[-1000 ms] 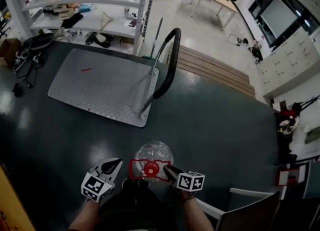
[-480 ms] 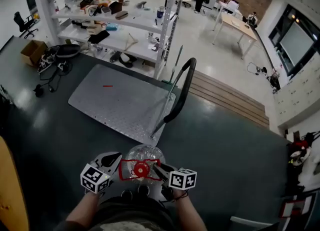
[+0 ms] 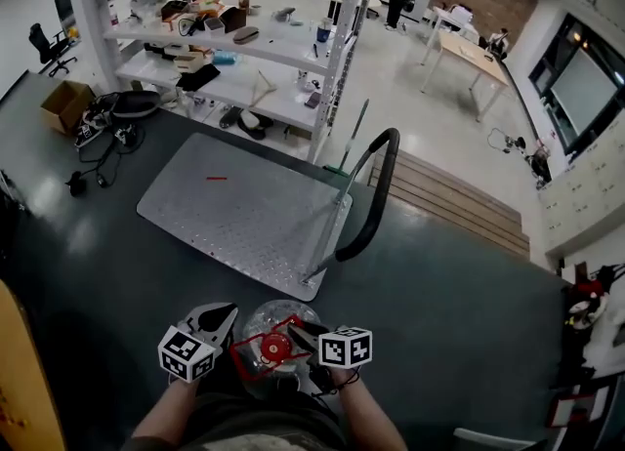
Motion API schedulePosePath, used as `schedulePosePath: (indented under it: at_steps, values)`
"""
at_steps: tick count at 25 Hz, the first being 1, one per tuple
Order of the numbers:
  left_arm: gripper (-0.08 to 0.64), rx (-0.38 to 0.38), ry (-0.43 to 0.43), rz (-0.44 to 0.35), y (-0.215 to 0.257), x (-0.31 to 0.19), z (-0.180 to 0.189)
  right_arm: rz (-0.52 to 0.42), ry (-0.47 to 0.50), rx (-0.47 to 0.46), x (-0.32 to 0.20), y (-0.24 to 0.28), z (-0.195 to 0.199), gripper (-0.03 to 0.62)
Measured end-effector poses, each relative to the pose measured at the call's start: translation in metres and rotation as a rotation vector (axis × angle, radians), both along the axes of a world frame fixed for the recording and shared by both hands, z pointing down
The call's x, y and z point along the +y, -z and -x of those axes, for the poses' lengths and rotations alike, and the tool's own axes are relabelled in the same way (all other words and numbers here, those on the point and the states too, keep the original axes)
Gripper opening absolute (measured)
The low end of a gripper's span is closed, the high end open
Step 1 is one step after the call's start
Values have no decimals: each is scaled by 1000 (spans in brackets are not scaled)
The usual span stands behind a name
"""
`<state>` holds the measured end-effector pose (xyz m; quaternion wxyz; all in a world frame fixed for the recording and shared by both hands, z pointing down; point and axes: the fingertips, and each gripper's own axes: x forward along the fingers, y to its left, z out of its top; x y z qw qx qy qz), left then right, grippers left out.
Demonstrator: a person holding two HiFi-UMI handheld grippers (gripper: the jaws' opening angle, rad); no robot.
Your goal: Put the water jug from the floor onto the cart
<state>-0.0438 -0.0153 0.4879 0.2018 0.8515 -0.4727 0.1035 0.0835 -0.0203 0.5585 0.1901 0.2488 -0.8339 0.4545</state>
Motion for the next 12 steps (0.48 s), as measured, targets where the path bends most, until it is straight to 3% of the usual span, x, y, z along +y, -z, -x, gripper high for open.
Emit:
schedulePosePath:
  at_steps: [6,12]
  values:
    - [8,47,-79,12,-10,-54,61,70,-162,-18,-42,-6,40,63]
    - [8,53,-142,-7,-9,-110,129,80,-369,-68,-91,2,81,63]
